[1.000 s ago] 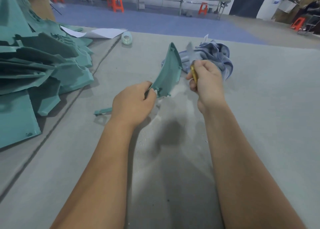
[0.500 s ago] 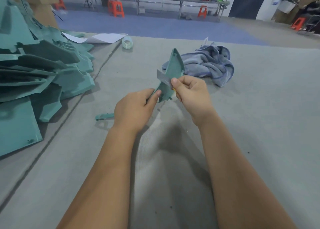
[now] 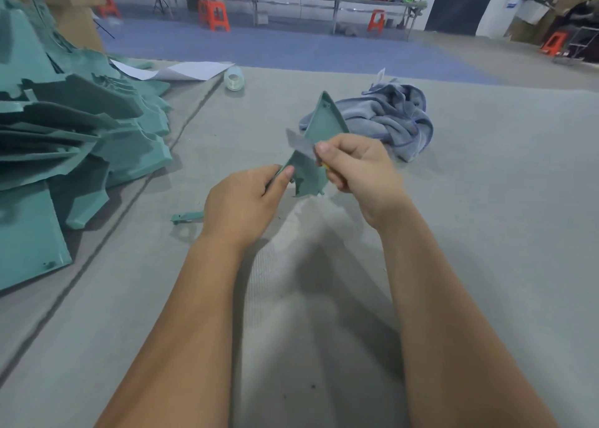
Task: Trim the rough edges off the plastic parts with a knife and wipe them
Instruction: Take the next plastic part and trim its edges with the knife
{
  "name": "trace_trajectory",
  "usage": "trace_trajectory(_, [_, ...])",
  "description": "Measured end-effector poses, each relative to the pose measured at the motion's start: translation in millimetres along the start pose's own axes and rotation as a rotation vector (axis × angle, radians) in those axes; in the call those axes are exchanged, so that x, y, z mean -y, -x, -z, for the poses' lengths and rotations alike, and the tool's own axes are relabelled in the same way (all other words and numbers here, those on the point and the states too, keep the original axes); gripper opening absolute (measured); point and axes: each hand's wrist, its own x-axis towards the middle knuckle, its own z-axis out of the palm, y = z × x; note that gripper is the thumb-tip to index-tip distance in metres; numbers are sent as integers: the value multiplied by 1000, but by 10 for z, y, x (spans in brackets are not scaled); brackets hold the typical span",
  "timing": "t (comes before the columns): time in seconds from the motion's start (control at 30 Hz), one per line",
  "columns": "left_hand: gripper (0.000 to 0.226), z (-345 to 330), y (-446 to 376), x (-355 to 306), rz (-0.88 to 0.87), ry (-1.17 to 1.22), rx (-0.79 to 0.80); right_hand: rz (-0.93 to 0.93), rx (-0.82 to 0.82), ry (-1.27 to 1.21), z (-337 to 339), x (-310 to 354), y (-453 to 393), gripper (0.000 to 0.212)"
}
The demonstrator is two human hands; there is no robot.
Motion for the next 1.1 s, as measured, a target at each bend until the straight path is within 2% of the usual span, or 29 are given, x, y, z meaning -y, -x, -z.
trace_trajectory(0.13, [44,36,16,-12,-12,39,14,-44,65,122,-74,9,19,29])
trace_trajectory(0.47, [53,54,13,-7,0,52,41,-47,-41,177,-160,32,11,31])
trace_trajectory(0.67, [51,36,14,-2,22,78,30,-41,-57,167,-190,40,0,31])
trace_trajectory(1.1, [50,30,14,-10,26,51,15,18,-140,333,-213,19,-33,30])
